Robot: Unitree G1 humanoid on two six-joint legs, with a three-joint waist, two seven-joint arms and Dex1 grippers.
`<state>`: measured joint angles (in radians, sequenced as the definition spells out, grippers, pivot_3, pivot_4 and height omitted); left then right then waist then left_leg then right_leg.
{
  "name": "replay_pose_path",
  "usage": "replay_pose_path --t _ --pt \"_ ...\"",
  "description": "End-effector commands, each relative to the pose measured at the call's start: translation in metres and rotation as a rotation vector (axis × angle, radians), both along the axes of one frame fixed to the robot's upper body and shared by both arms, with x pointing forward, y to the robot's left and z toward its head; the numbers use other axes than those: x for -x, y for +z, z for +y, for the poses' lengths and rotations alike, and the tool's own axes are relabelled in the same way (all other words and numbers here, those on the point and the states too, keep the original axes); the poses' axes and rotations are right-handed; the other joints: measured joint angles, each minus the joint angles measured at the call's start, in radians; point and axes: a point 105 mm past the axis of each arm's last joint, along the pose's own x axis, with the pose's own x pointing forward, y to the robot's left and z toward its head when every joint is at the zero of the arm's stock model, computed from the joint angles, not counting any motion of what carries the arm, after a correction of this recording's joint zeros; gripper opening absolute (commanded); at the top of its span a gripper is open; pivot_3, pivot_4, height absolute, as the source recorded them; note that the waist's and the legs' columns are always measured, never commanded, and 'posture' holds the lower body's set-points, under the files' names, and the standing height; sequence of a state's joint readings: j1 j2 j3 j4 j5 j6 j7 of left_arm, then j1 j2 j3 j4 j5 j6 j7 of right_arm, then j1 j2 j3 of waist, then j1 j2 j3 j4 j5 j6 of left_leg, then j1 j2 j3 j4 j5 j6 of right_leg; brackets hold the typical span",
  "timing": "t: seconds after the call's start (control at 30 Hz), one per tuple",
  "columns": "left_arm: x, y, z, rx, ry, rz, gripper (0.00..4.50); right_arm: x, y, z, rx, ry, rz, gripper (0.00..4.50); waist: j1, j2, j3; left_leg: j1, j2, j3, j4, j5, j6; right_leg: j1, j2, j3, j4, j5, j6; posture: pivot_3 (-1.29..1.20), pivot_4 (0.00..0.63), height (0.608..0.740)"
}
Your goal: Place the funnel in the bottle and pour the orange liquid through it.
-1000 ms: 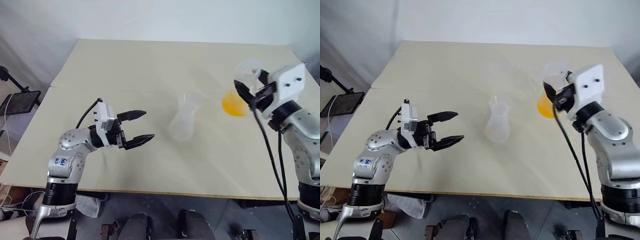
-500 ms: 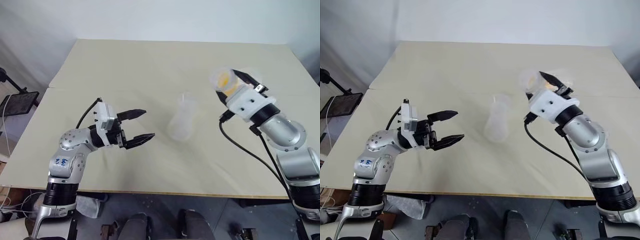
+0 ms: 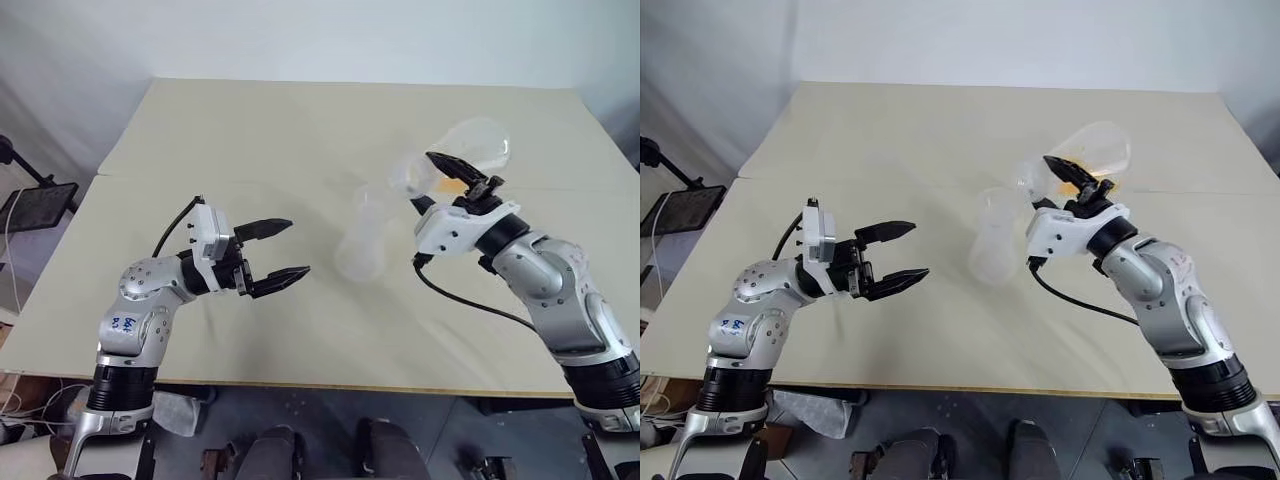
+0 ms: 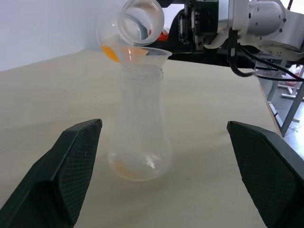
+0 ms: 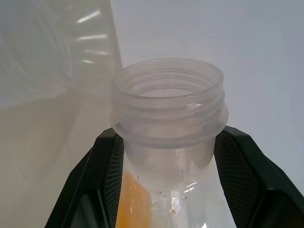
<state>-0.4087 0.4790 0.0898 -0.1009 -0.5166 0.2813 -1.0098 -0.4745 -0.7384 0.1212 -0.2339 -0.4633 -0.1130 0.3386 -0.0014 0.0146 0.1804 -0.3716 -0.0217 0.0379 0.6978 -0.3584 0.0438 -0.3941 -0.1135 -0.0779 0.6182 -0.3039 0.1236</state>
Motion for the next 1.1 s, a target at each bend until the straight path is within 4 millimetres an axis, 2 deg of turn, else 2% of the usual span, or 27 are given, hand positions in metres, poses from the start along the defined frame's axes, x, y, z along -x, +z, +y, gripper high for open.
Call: replay_pose_path --t 0.03,0.43,1.1 --pt "0.001 0.005 -0.001 0.01 -0.002 -0.028 4.5 0.005 0.022 0.003 -0.002 0.011 -0.108 2.39 0.0 0.0 0.0 0.0 0.0 0.0 0.0 0.0 0.0 0.0 0.0 0.0 0.0 0.0 0.0 0.0 0.15 0.74" --pt "-0.001 0.005 -0.001 0.016 0.004 -0.032 4.5 0.008 0.025 0.015 0.081 0.033 -0.18 2.39 -0.001 0.0 0.0 0.0 0.0 0.0 0.0 0.0 0.0 0.0 0.0 0.0 0.0 0.0 0.0 0.0 0.15 0.74" --pt "-0.001 0.006 0.0 0.02 0.007 -0.036 4.5 0.008 0.024 0.014 0.187 0.027 -0.256 2.39 -0.001 0.0 0.0 0.0 0.0 0.0 0.0 0.0 0.0 0.0 0.0 0.0 0.0 0.0 0.0 0.0 0.15 0.74"
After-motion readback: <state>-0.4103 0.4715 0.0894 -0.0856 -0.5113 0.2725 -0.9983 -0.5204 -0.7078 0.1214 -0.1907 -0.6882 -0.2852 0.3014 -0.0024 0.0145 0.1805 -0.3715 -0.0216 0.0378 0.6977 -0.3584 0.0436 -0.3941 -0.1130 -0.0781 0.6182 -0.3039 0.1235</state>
